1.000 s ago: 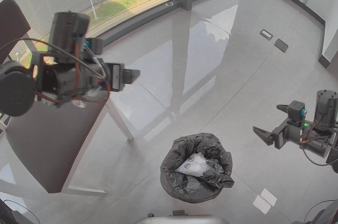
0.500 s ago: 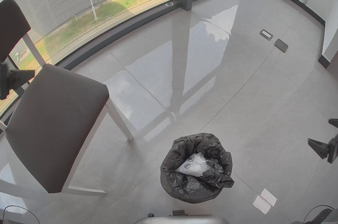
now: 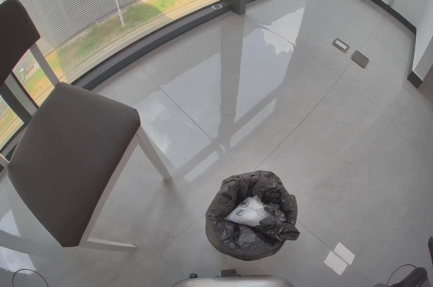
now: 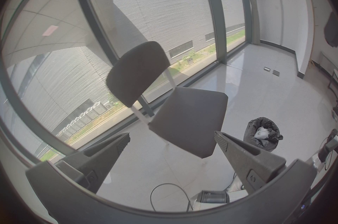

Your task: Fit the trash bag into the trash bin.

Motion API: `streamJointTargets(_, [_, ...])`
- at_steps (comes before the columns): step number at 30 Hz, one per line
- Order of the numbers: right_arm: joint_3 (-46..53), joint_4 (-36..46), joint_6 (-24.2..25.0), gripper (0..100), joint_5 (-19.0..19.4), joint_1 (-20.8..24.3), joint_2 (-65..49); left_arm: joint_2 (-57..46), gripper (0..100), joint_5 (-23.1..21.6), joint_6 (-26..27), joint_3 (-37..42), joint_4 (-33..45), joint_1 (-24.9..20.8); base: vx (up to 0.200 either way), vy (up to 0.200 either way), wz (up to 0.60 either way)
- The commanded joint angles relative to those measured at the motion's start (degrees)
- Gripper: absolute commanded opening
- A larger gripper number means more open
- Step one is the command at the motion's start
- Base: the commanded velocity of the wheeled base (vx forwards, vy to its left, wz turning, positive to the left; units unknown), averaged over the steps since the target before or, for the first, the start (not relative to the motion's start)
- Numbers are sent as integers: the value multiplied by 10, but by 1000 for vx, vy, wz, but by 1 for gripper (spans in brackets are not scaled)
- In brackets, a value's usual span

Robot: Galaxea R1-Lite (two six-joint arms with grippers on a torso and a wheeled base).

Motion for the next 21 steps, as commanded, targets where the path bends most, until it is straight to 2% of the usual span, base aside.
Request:
streamJointTargets(1, [31, -4, 15, 100, 6, -15, -75, -94, 100, 2, 1, 6, 19, 23, 0, 0, 0])
streamJointTargets(5, [205, -223, 12, 100, 14, -15, -76, -149, 100, 3, 1, 56, -9, 17, 0, 0, 0])
streamJointTargets(8, [326, -399, 4, 100, 42, -15, -73, -171, 100, 5, 1, 64, -20, 15, 0, 0, 0])
streamJointTargets(10, [346, -444, 4, 100, 63, -15, -72, -182, 100, 5, 1, 66, -19, 18, 0, 0, 0])
streamJointTargets(13, [353, -444, 6, 100, 81, -15, -75, -192, 100, 5, 6, 73, -14, 16, 0, 0, 0])
streamJointTargets(16, [355, -445, 10, 100, 76, -15, -75, -210, 100, 5, 7, 98, -14, 11, 0, 0, 0])
streamJointTargets(21, [356, -441, 13, 100, 72, -15, -76, -210, 100, -2, -27, 124, -14, 10, 0, 0, 0])
